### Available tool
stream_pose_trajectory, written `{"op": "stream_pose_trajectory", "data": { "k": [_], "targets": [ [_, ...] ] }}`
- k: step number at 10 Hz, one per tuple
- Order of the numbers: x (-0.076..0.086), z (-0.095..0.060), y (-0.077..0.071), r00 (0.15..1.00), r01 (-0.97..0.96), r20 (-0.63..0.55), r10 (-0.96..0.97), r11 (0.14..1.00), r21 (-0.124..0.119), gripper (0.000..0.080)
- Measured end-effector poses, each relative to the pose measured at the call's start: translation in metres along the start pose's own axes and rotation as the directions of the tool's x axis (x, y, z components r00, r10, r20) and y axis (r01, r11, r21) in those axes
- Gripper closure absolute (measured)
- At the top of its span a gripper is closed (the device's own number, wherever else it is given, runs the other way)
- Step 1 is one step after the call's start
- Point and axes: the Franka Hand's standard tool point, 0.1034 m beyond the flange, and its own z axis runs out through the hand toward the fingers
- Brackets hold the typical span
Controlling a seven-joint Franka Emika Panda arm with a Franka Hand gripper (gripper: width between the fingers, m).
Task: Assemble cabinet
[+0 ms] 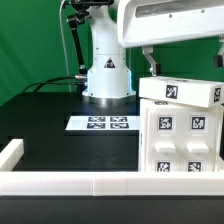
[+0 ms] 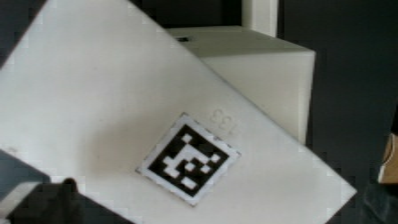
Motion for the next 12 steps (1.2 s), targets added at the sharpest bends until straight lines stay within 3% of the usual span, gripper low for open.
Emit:
{"op": "stream_pose_trajectory", "data": {
  "k": [1, 3, 4, 8, 12],
  "targets": [
    [0.001, 0.000, 0.001, 0.995, 0.097, 0.000, -0.097, 0.995, -0.007, 0.0002],
    [0.012, -0.004, 0.001, 0.932, 0.360, -0.021, -0.362, 0.931, -0.068, 0.0002],
    [0.015, -0.004, 0.000, 0.913, 0.401, -0.039, -0.405, 0.912, -0.083, 0.0002],
    [0.012, 0.002, 0.004, 0.800, 0.599, 0.010, -0.600, 0.797, -0.084, 0.0002],
    [0.005, 0.018, 0.004, 0.826, 0.564, 0.040, -0.563, 0.823, -0.066, 0.0002]
  ]
}}
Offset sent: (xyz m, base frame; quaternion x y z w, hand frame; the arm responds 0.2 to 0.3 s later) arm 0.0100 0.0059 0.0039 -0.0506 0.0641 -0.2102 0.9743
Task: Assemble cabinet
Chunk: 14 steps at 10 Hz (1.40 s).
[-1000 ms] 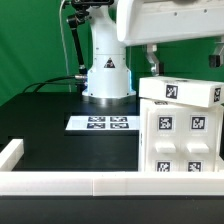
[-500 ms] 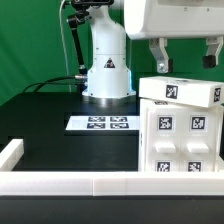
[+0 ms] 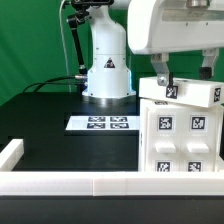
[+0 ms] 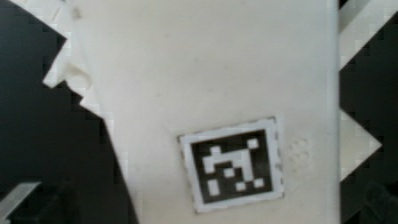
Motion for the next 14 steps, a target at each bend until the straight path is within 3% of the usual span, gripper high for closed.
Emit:
{"op": "stream_pose_trajectory", "data": {
  "k": [3, 4, 5, 6, 8, 10, 14],
  "targets": [
    [-0.0025, 0.0065, -0.0001, 1.000, -0.002, 0.005, 0.002, 1.000, 0.001, 0.0002],
    [-0.0025, 0.0066, -0.0001, 1.000, -0.002, 0.005, 0.002, 1.000, 0.001, 0.0097],
    [-0.0026, 0.0066, 0.0000, 1.000, -0.002, 0.005, 0.002, 1.000, 0.001, 0.0097],
    [-0.0027, 0.0066, 0.0001, 1.000, -0.004, 0.005, 0.004, 1.000, 0.001, 0.0242],
    [-0.0027, 0.0066, 0.0003, 0.999, -0.049, 0.005, 0.049, 0.999, 0.001, 0.0242],
    [-0.0032, 0.0071, -0.0001, 0.977, -0.214, 0.005, 0.214, 0.977, 0.004, 0.0242],
    [-0.0060, 0.0071, -0.0012, 0.829, -0.560, -0.003, 0.560, 0.829, 0.011, 0.0241]
  ]
}}
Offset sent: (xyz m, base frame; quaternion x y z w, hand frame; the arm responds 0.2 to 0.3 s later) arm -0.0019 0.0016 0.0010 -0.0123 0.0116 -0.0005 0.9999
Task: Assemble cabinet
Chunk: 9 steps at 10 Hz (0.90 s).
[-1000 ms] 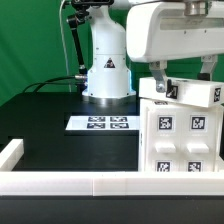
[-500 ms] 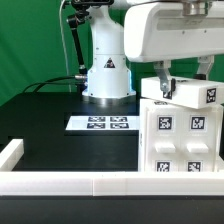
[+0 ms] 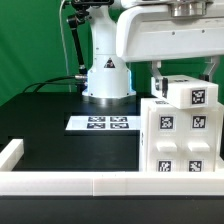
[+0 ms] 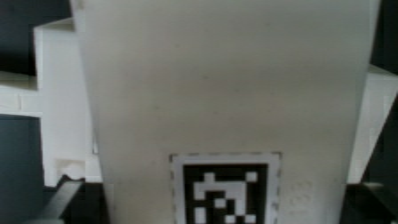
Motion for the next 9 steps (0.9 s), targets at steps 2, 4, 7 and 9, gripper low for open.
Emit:
{"op": "stream_pose_trajectory", "data": {
  "k": [2, 4, 7, 9],
  "targets": [
    [0.0015, 0.0002, 0.0017, 0.991, -0.131, -0.011, 0.131, 0.991, 0.000, 0.0239],
    [0.0017, 0.0003, 0.0033, 0.959, -0.283, -0.012, 0.283, 0.959, 0.001, 0.0239],
    [0.0035, -0.0013, 0.0032, 0.912, -0.411, -0.014, 0.411, 0.912, 0.006, 0.0239],
    [0.0034, -0.0011, 0.0029, 0.836, -0.549, -0.009, 0.549, 0.836, 0.014, 0.0239]
  ]
}}
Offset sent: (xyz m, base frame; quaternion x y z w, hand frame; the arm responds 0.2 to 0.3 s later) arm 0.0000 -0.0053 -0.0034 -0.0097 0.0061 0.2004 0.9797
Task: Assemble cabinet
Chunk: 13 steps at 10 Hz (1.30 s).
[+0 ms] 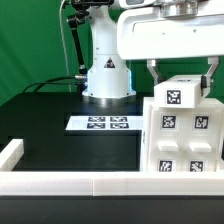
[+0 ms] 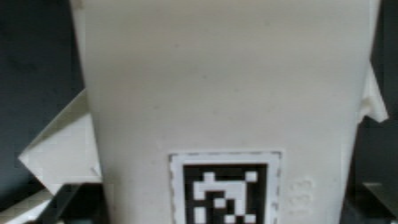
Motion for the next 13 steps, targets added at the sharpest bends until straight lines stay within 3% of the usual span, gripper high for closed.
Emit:
{"op": "stream_pose_trajectory", "data": {
  "k": [3, 5, 9, 13],
  "targets": [
    [0.0011, -0.0003, 0.0011, 0.984, -0.178, 0.000, 0.178, 0.984, 0.002, 0.0239],
    [0.0020, 0.0007, 0.0033, 0.931, -0.366, 0.015, 0.365, 0.931, 0.010, 0.0239],
    [0.0011, 0.0004, 0.0046, 0.632, -0.775, 0.040, 0.774, 0.632, -0.002, 0.0239],
    [-0.0015, 0.0016, 0.0062, 0.335, -0.941, 0.032, 0.942, 0.336, -0.032, 0.0239]
  ]
}}
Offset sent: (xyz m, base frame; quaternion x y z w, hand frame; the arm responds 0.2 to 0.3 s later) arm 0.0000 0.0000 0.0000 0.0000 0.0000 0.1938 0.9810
